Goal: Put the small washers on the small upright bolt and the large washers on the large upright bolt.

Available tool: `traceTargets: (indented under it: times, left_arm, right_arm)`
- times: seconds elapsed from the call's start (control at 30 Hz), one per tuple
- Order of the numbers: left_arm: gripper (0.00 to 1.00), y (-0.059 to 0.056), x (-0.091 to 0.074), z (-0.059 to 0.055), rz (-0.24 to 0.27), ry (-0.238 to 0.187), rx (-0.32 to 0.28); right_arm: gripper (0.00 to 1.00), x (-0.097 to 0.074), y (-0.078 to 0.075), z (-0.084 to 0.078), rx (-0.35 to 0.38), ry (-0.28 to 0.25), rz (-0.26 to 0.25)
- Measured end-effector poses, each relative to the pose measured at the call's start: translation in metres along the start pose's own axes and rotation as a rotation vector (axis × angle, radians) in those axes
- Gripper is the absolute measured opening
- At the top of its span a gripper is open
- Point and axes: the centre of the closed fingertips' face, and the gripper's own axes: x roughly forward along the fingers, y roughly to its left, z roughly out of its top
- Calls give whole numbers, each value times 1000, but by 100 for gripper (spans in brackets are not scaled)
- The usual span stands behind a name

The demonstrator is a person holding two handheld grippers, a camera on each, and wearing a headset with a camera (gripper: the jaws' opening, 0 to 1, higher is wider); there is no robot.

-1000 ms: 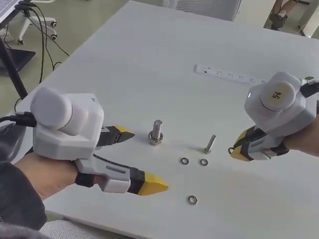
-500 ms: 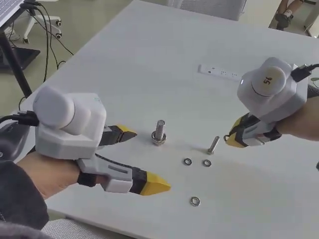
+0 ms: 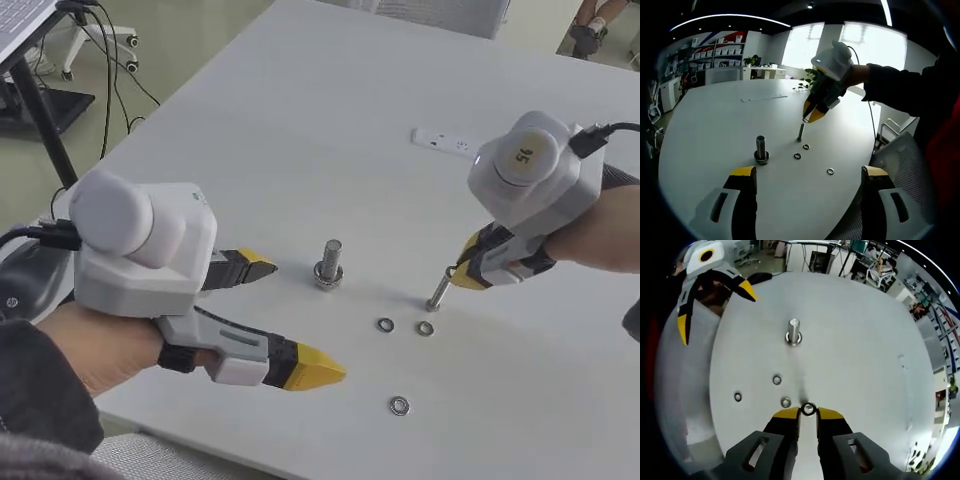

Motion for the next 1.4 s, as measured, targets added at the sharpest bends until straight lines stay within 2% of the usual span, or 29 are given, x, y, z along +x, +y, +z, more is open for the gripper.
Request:
traceTargets:
  times: [0.73, 1.4]
  left_arm:
    - [85, 3, 1, -3, 8, 11, -12]
    - [85, 4, 0, -6, 12, 15, -20]
  right_arm:
    - [14, 7, 0, -2, 0, 19, 27]
    - [13, 24, 4, -7, 10, 33, 59]
